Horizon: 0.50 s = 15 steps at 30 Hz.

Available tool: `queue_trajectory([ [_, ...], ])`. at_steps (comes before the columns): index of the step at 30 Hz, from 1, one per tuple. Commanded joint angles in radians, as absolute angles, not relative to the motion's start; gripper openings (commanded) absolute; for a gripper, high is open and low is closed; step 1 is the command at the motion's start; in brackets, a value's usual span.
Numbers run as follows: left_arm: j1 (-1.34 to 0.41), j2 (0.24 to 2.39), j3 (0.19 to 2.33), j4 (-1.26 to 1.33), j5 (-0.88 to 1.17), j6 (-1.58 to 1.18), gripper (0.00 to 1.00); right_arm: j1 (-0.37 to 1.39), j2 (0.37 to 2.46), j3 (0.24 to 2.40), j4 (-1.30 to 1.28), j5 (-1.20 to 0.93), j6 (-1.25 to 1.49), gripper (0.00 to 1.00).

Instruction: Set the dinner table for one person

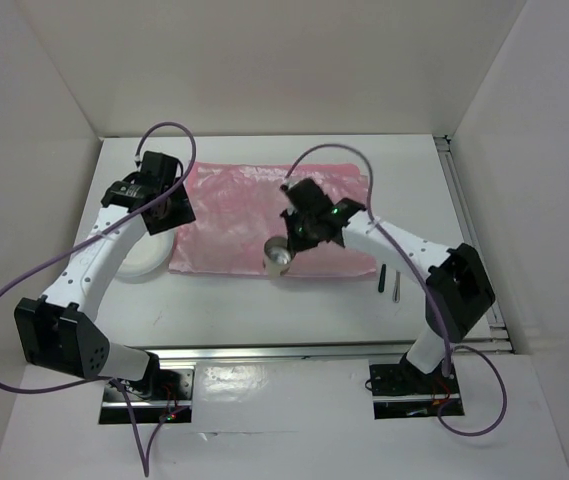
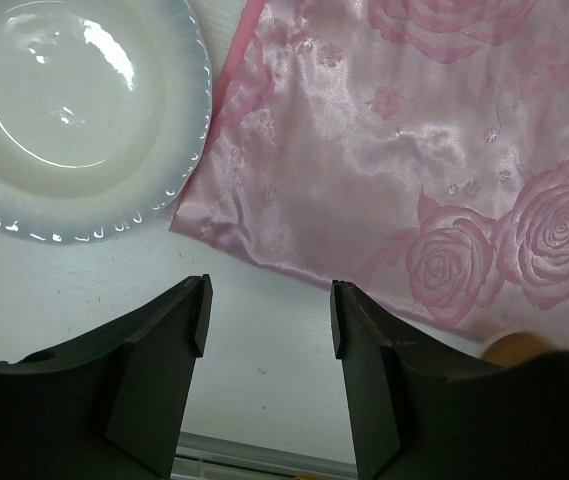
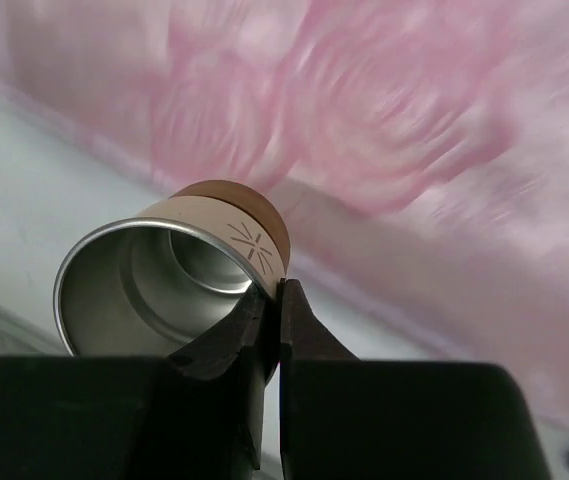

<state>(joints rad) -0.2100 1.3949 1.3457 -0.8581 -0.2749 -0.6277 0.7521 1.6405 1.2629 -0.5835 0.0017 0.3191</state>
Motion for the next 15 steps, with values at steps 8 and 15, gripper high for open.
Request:
queue_trajectory([
  [8,-0.196,1.374,1.342,-0.822,-0.279,-0.604,0.68,0.320,1.975,1.855,-0.660,0.133,0.278,0.00],
  [15,-0.178,1.365,1.321,-0.831,-0.279,-0.623,0.69,0.160,2.221,2.115,-0.696,0.106,0.305,0.00],
])
